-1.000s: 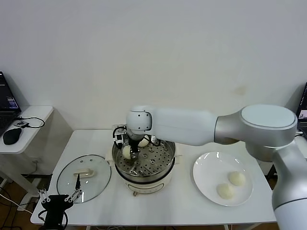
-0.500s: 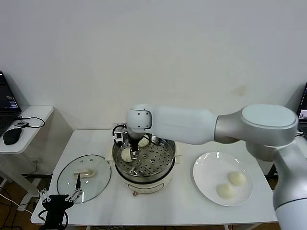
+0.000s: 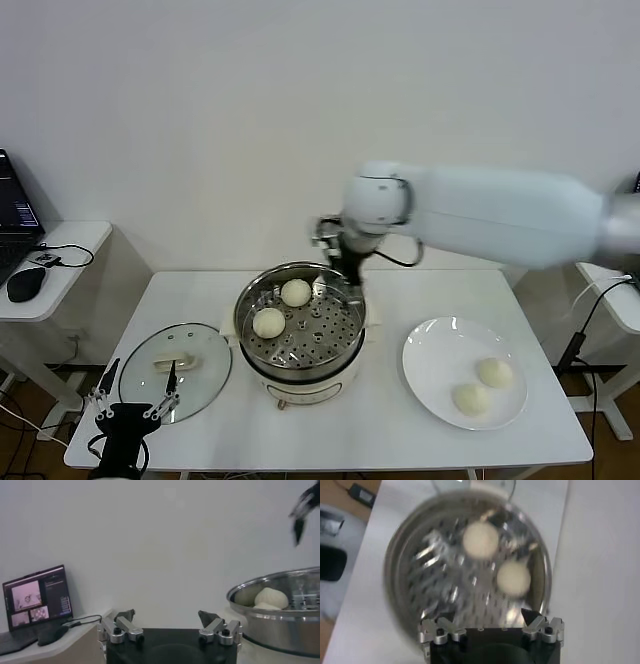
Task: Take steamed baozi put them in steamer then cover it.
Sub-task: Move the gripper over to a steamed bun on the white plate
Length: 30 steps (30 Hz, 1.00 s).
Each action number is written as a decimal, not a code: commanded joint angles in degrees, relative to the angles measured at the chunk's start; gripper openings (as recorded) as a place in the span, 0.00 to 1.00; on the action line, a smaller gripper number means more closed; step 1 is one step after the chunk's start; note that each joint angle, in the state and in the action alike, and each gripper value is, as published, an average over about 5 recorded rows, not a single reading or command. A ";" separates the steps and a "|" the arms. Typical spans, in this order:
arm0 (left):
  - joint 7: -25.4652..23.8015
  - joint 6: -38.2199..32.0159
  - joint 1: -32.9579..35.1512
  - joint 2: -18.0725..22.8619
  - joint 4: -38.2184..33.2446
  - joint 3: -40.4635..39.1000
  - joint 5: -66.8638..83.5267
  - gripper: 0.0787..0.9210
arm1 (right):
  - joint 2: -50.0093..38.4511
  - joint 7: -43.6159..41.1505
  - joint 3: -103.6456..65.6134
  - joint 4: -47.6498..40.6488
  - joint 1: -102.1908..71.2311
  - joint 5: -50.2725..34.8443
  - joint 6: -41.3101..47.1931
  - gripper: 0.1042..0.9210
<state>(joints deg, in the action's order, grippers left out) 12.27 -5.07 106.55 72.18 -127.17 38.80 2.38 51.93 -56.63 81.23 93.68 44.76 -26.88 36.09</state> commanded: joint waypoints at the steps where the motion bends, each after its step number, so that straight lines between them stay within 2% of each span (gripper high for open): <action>1: 0.00 -0.02 0.46 -0.12 0.07 -0.24 -0.18 0.88 | -21.49 -4.46 4.01 9.83 1.22 8.24 -3.62 0.88; 7: 0.02 -0.04 1.01 0.11 0.44 -0.14 -0.54 0.88 | -28.69 -6.48 -0.86 10.25 -8.87 15.87 -8.31 0.88; 16: 0.01 0.06 1.55 0.87 1.09 -0.03 -1.23 0.88 | -34.65 -8.72 -20.23 7.23 -34.35 27.43 -15.76 0.88; 21: -0.05 0.14 1.66 1.22 1.33 -0.03 -1.56 0.88 | -35.12 -7.51 -27.02 5.62 -44.54 31.68 -16.89 0.88; 30: 0.01 0.06 1.84 1.85 1.79 -0.16 -1.85 0.88 | -32.53 -5.01 -27.70 4.47 -47.81 32.83 -15.96 0.88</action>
<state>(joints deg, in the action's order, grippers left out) 12.27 -4.98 108.36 74.00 -125.39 38.66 0.56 21.30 -62.00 59.00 98.44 5.47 1.90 21.66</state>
